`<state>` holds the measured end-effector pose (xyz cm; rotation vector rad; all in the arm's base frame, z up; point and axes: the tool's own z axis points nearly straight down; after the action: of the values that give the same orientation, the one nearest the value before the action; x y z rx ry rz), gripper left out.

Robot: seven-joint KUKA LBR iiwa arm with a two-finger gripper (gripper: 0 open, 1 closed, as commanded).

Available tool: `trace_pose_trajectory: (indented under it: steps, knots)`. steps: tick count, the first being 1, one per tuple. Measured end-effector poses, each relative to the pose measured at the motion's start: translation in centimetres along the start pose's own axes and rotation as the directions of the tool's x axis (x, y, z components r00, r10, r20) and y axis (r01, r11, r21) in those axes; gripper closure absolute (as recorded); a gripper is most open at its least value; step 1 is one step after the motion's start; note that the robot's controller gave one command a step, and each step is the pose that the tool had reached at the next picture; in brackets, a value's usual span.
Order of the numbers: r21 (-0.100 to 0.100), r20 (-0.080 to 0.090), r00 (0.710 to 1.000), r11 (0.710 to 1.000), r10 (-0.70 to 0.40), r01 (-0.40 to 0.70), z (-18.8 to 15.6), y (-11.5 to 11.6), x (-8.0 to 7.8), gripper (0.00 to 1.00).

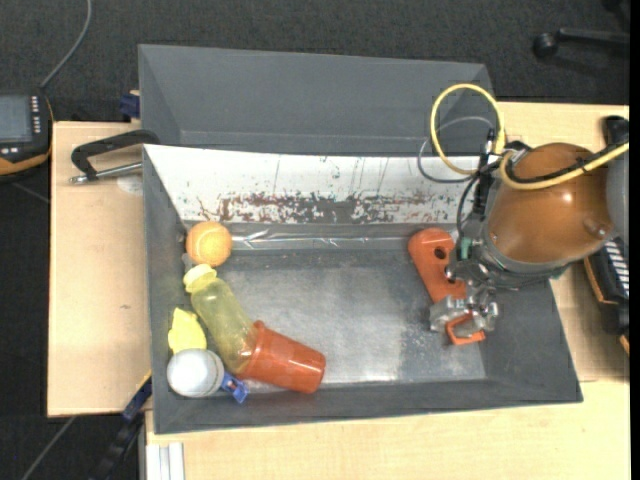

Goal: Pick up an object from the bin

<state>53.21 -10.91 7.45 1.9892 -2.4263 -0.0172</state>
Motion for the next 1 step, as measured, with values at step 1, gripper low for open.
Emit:
trace_pose_trajectory:
  steps: [1]
  knots:
    - [0.002,0.001,1.0,1.0,-0.016,0.016,-0.3,0.22,-0.06,1.0]
